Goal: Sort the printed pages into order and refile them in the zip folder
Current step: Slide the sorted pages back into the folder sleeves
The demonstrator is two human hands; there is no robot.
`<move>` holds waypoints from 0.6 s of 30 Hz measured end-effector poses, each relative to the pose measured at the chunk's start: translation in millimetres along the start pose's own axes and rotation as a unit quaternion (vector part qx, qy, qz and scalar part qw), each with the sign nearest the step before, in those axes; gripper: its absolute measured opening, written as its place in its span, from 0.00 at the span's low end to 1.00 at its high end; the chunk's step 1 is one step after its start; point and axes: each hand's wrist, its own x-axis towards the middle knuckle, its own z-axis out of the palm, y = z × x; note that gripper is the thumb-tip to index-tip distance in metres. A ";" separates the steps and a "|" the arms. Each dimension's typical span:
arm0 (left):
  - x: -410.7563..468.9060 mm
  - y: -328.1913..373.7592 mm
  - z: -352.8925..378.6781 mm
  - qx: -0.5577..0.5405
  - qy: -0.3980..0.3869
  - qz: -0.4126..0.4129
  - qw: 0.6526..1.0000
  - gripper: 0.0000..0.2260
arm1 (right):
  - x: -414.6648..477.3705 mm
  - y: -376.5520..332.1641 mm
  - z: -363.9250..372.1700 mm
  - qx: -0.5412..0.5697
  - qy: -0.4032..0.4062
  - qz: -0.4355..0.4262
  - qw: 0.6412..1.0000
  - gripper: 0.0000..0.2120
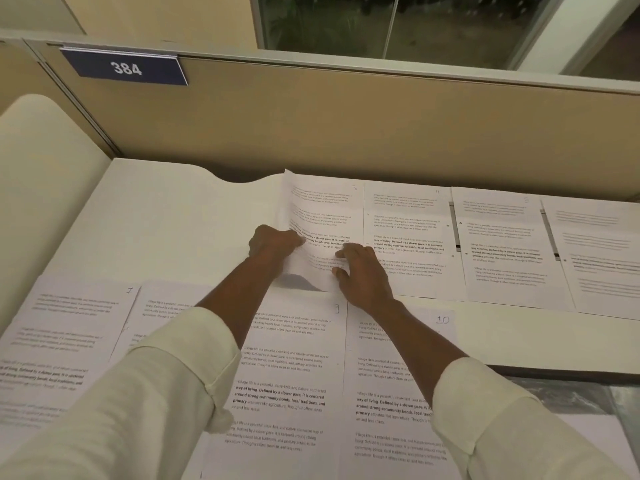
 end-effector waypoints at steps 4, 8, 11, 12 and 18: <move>1.5 -3.6 -11.4 -0.033 -0.019 -0.001 0.999 0.20 | 0.7 -0.1 -2.6 0.041 0.006 0.015 0.999 0.13; -3.1 -13.0 -31.9 -0.091 -0.074 0.040 0.992 0.15 | 0.5 -10.7 -9.1 0.102 0.023 0.058 0.993 0.10; -18.2 -18.9 -58.0 -0.111 -0.089 0.073 0.987 0.19 | -7.9 -21.2 -17.1 0.172 0.071 0.105 0.977 0.14; -25.0 -22.0 -66.7 -0.126 -0.100 0.078 0.984 0.20 | -12.3 -25.6 -21.2 0.208 0.084 0.131 0.966 0.18; -76.5 -51.9 -98.6 -0.167 -0.180 0.111 0.963 0.19 | -48.1 -39.3 -50.7 0.507 0.051 0.287 0.811 0.31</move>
